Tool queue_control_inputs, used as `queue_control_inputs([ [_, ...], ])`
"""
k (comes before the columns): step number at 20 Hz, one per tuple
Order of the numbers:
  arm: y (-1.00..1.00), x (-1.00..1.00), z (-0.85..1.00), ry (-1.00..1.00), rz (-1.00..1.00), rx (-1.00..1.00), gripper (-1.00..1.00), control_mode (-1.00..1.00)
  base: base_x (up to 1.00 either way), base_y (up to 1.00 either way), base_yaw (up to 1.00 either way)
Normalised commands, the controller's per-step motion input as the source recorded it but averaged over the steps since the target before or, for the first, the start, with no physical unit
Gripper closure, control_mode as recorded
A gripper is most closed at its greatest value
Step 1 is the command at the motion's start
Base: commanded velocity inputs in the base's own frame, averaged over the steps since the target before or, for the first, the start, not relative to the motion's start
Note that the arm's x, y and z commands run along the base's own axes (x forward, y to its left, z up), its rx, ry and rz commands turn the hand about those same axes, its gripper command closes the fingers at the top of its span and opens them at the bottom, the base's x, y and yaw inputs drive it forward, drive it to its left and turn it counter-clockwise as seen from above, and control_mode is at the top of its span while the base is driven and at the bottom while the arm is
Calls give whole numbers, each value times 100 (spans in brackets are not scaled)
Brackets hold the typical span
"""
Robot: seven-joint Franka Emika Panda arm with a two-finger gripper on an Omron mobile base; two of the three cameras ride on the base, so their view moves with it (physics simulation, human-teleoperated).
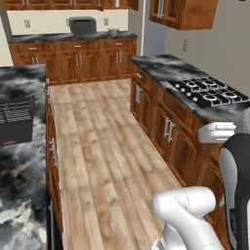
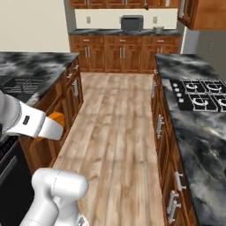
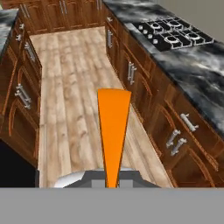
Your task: Pick the cheese from the fridge and the cheese grater from the cabinet and place them next to the salad bowl.
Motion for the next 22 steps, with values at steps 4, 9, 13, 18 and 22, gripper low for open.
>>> queue_control_inputs([
  [4,0,0,0,0,0,0,100,100,100,4,21],
  [9,0,0,0,0,0,0,100,100,100,0,12],
  [13,0,0,0,0,0,0,100,100,100,0,9],
  [18,0,0,0,0,0,0,100,100,100,-4,10],
  [22,0,0,0,0,0,0,100,100,100,-5,10],
])
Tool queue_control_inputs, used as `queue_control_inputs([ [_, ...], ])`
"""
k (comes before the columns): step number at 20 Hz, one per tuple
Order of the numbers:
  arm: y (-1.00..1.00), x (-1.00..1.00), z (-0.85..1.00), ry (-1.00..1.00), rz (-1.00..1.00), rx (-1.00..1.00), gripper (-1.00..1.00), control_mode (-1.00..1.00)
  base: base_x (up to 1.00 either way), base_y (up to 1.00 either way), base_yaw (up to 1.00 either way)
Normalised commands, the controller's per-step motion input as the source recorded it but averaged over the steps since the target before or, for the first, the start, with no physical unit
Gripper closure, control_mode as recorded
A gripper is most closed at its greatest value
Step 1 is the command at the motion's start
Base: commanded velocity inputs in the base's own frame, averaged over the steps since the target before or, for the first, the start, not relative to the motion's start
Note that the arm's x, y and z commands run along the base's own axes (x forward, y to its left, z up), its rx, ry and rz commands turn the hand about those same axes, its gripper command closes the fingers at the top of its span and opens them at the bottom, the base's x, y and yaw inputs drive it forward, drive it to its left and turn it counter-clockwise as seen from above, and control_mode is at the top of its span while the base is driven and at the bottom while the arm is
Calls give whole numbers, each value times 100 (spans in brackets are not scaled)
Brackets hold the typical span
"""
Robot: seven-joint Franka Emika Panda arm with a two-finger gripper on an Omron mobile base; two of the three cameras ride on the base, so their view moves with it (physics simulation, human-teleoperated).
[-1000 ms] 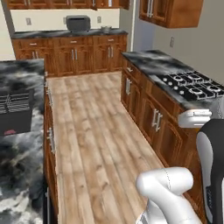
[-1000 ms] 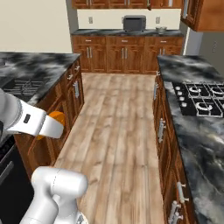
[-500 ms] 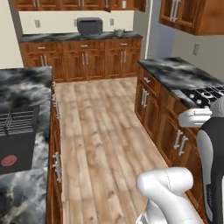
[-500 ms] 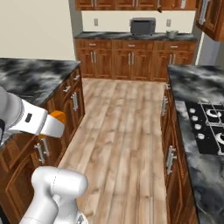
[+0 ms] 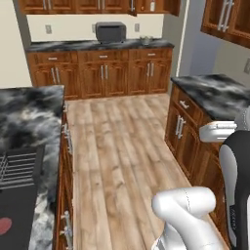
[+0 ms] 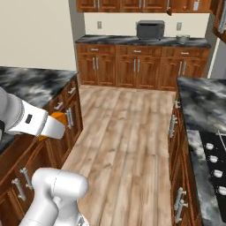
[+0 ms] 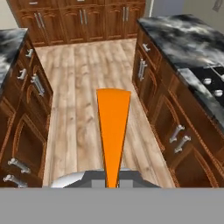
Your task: Pick the cheese from the fridge and the cheese grater from the cabinet and place them next to the salad bowl.
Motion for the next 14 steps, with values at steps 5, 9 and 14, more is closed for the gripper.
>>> queue_control_inputs([
  [5,0,0,0,0,0,0,100,100,100,-8,7],
  [9,0,0,0,0,0,0,100,100,100,-13,2],
  [14,0,0,0,0,0,0,100,100,100,-13,3],
])
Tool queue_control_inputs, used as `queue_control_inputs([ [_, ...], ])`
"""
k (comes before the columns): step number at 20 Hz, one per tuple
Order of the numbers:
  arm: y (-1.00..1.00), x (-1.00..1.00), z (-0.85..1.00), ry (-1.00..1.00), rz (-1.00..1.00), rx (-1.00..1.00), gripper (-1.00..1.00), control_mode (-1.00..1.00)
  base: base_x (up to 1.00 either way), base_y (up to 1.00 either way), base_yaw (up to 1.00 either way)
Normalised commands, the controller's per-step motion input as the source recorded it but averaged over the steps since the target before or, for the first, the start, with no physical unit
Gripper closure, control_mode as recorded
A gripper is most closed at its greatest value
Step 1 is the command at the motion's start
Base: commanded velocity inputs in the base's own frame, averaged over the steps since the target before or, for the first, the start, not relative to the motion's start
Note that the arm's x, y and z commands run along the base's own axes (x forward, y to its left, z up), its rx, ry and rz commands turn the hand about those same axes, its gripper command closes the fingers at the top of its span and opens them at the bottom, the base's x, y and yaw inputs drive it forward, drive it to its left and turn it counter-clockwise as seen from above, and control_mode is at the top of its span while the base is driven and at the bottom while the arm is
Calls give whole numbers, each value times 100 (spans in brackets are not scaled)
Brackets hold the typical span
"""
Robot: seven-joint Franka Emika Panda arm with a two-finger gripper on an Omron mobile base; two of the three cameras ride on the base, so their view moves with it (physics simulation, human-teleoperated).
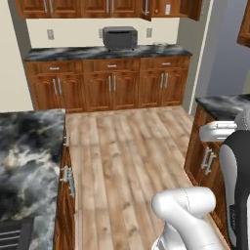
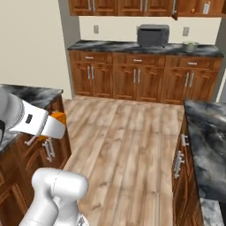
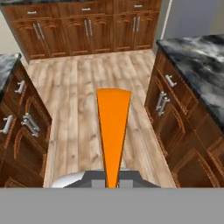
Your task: Pick the cheese from the fridge and the cheese grater from the cabinet and place them next to the salad bowl.
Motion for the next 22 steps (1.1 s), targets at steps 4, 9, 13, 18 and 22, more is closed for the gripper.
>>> queue_control_inputs([
  [4,0,0,0,0,0,0,100,100,100,-14,1],
  [9,0,0,0,0,0,0,100,100,100,-15,0],
  [13,0,0,0,0,0,0,100,100,100,-11,0],
  [18,0,0,0,0,0,0,100,100,100,-8,0],
  [22,0,0,0,0,0,0,100,100,100,-10,-3],
])
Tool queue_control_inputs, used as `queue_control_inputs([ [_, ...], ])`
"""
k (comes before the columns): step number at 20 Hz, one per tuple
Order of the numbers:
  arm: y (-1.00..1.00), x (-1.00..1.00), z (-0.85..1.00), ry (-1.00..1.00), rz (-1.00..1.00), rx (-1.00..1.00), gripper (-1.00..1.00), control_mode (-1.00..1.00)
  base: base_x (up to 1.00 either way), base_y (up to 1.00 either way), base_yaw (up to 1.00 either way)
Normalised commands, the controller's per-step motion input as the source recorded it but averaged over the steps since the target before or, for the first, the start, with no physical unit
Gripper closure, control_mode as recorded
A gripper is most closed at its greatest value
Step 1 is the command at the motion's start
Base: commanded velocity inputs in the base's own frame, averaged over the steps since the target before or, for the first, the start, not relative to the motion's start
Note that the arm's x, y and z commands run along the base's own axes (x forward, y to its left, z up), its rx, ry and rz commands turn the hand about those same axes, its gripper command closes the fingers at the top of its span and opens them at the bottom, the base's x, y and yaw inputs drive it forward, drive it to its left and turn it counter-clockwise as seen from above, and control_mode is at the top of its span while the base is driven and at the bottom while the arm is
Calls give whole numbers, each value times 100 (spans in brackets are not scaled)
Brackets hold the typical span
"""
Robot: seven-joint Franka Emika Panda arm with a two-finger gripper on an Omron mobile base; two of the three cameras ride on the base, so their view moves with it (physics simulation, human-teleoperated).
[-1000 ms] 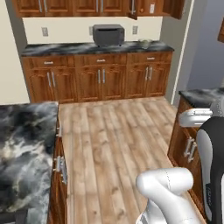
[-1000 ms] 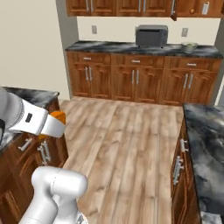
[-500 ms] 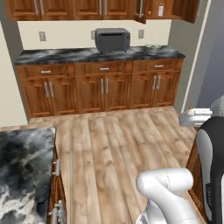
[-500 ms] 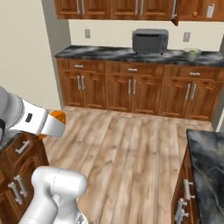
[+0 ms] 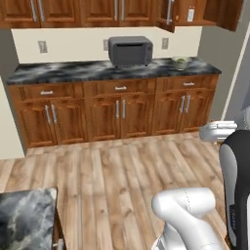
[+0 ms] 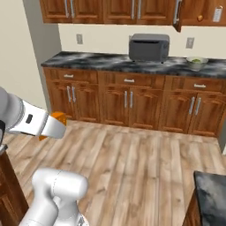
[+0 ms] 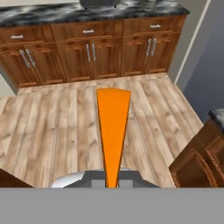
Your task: Pick the cheese from the fridge and the cheese grater from the cabinet and place them next to the salad bowl.
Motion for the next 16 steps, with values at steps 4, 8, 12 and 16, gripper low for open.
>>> queue_control_inputs([
  [4,0,0,0,0,0,0,100,100,100,-10,-5],
  [8,0,0,0,0,0,0,100,100,100,-6,-1],
  [12,0,0,0,0,0,0,100,100,100,-8,0],
  [16,0,0,0,0,0,0,100,100,100,-39,0],
])
